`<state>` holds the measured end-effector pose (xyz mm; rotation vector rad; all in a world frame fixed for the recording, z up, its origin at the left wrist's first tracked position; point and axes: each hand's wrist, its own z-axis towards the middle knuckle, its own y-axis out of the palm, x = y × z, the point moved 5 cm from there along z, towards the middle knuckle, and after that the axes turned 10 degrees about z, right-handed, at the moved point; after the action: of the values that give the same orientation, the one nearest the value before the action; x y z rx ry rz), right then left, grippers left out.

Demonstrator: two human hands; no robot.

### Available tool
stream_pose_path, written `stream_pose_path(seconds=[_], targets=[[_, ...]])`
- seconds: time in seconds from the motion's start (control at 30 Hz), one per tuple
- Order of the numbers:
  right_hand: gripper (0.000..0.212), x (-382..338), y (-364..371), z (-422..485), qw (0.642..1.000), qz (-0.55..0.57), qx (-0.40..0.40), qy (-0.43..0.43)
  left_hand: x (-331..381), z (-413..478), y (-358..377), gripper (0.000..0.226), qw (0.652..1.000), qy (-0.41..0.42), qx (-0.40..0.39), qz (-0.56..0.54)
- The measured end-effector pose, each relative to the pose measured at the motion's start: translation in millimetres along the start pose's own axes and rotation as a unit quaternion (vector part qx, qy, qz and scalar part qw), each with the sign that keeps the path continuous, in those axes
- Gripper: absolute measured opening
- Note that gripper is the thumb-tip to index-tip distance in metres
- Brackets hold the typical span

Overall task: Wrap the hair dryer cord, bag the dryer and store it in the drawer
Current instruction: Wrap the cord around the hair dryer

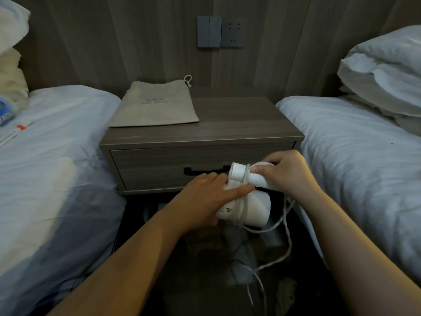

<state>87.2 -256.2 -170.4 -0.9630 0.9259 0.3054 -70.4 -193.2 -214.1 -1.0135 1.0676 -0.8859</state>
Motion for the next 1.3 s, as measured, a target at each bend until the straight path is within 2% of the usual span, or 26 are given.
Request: stream_pose_path(seconds=[0.03, 0.1, 0.27, 0.33, 0.47, 0.6, 0.67, 0.77, 0.8, 0.83, 0.87, 0.9, 0.93, 0.97, 1.03, 1.1, 1.17, 1.2, 1.3], targets=[[0.020, 1, -1, 0, 0.999, -0.007, 0.041, 0.018, -1, 1, 1, 0.089, 1.000, -0.001, -0.005, 0.000], [0.031, 1, -1, 1, 0.997, -0.028, 0.067, 0.025, -4, 1, 4, 0.086, 1.000, -0.004, -0.017, -0.005], [0.008, -1, -5, 9, 0.999, -0.020, -0.037, -0.017, -16, -1, 2, 0.081, 1.000, -0.015, -0.014, 0.008], [0.006, 2, -11, 14, 0.999, -0.015, -0.035, -0.027, -17, 0, 0, 0.081, 1.000, -0.022, -0.007, 0.000], [0.016, 13, -26, 27, 0.999, -0.025, -0.006, -0.019, -23, -2, 2, 0.083, 0.999, -0.030, 0.007, -0.011], [0.020, 38, -41, 38, 0.990, 0.130, -0.011, 0.044, -29, -4, 5, 0.088, 0.997, -0.046, -0.026, -0.059], [0.024, 54, -35, 40, 0.967, 0.238, -0.044, 0.084, -28, -4, 6, 0.091, 0.989, -0.061, -0.054, -0.123], [0.041, 77, -16, 37, 0.903, 0.388, -0.098, 0.159, -28, -4, 6, 0.093, 0.945, -0.093, -0.085, -0.303], [0.035, 82, -9, 36, 0.890, 0.408, -0.110, 0.173, -28, -4, 5, 0.093, 0.926, -0.100, -0.083, -0.355], [0.014, 79, -4, 32, 0.882, 0.417, -0.124, 0.180, -28, -5, 4, 0.094, 0.910, -0.105, -0.076, -0.394], [0.018, 79, 0, 30, 0.876, 0.430, -0.135, 0.175, -29, -5, 3, 0.095, 0.895, -0.112, -0.065, -0.426], [0.041, 81, 6, 30, 0.871, 0.436, -0.151, 0.170, -29, -5, 2, 0.094, 0.881, -0.121, -0.048, -0.455], [0.049, 79, 10, 29, 0.869, 0.437, -0.165, 0.162, -31, -5, 2, 0.094, 0.864, -0.135, -0.027, -0.484], [0.041, 72, 13, 28, 0.881, 0.418, -0.161, 0.151, -34, -5, 1, 0.093, 0.846, -0.151, -0.002, -0.511], [0.010, 65, 21, 25, 0.901, 0.376, -0.168, 0.136, -39, -4, -2, 0.089, 0.813, -0.181, 0.043, -0.552], [0.025, 58, 27, 22, 0.922, 0.323, -0.169, 0.127, -43, -4, -5, 0.085, 0.778, -0.203, 0.074, -0.590], [0.029, 47, 33, 16, 0.932, 0.294, -0.180, 0.110, -46, -5, -6, 0.084, 0.749, -0.223, 0.088, -0.618], [0.032, 42, 33, 15, 0.937, 0.280, -0.181, 0.101, -48, -6, -5, 0.086, 0.744, -0.234, 0.089, -0.620], [0.041, 26, 27, 10, 0.965, 0.182, -0.171, 0.077, -52, -8, -3, 0.092, 0.759, -0.266, 0.086, -0.588]])
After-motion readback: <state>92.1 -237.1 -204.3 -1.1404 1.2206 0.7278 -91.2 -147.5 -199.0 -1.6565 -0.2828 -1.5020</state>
